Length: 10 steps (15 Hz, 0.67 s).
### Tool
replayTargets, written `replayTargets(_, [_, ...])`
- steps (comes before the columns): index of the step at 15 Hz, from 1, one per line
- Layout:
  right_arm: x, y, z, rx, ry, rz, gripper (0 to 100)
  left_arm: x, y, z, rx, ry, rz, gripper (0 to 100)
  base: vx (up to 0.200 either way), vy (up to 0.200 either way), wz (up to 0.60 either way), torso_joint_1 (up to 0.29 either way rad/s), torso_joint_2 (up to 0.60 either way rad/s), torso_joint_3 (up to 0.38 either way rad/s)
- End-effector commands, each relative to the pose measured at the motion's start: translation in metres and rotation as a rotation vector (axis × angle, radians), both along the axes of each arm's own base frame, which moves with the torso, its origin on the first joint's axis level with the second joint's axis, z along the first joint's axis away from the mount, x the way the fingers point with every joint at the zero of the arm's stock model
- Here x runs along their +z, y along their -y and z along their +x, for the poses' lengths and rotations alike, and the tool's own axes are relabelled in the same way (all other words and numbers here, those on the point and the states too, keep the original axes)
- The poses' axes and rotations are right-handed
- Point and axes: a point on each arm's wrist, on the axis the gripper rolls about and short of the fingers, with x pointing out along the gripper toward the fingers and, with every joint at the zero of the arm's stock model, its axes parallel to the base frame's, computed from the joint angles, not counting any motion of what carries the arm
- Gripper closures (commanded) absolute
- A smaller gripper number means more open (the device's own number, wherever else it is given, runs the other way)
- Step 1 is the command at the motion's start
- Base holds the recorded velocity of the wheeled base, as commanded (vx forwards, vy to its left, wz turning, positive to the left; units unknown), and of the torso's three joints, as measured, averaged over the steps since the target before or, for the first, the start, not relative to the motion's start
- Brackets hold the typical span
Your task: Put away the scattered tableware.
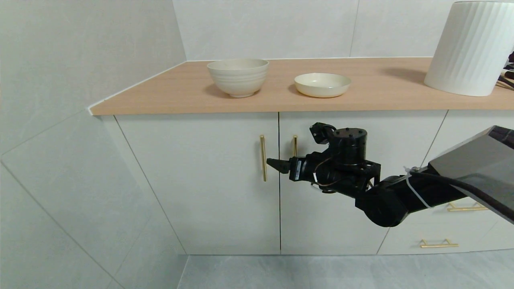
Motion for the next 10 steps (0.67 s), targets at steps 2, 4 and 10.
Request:
replayTargets(2, [0.002,-0.003,-0.003,0.012,0.000,0.005,0,0.000,0.000,0.000,0.001,0.000,0.000,0,0.000,0.000,0.00,0.000,0.00,0.000])
replayTargets(4, [0.004,-0.007,-0.008,0.026,-0.018,0.029,0,0.000,0.000,0.000,0.001,0.000,0.001,0,0.000,0.000,0.00,0.000,0.00,0.000])
replayTargets(10, [0.013,0.002,-0.029,0.111,-0.042,0.036,0,0.000,0.000,0.000,0.001,0.000,0.000,0,0.000,0.000,0.00,0.000,0.00,0.000])
